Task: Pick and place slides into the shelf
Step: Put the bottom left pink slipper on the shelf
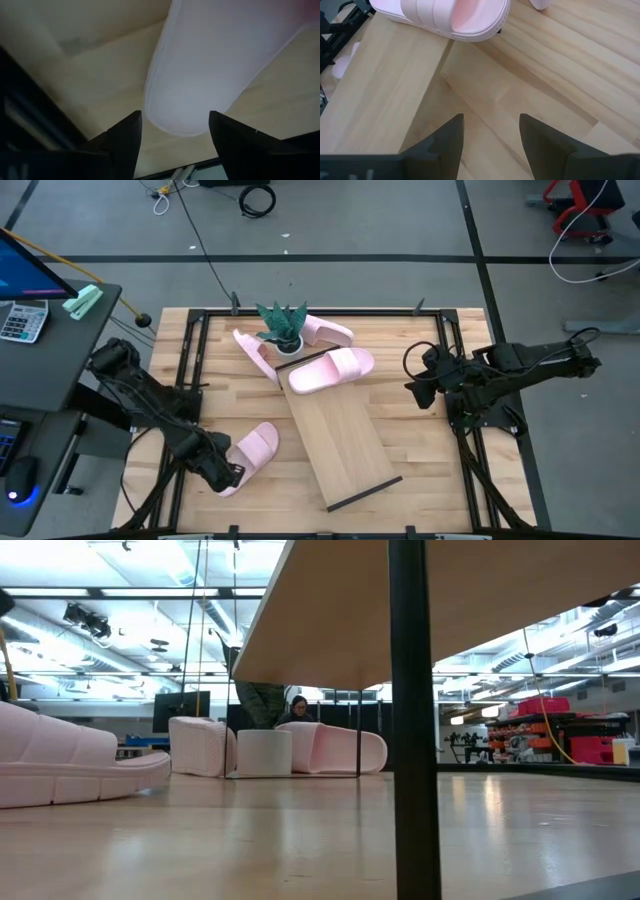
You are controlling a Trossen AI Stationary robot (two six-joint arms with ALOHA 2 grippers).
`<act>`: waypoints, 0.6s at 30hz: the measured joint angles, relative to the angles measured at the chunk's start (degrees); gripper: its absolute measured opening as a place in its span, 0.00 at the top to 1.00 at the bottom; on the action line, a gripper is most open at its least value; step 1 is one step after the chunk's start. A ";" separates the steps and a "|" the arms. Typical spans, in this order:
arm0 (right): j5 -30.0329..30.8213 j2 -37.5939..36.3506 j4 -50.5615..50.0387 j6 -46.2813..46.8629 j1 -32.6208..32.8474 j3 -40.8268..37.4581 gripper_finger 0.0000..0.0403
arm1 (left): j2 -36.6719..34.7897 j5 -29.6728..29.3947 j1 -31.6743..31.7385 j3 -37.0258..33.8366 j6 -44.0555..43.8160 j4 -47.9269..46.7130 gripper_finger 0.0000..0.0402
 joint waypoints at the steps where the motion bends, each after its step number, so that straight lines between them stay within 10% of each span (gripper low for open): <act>1: 0.00 0.00 0.26 0.04 0.00 0.00 0.51 | 0.00 -0.29 -0.61 -0.07 -0.70 0.33 0.42; 18: -1.07 0.04 0.98 2.97 -0.02 0.00 0.51 | -0.14 -2.63 -4.31 -8.33 -7.53 11.88 0.36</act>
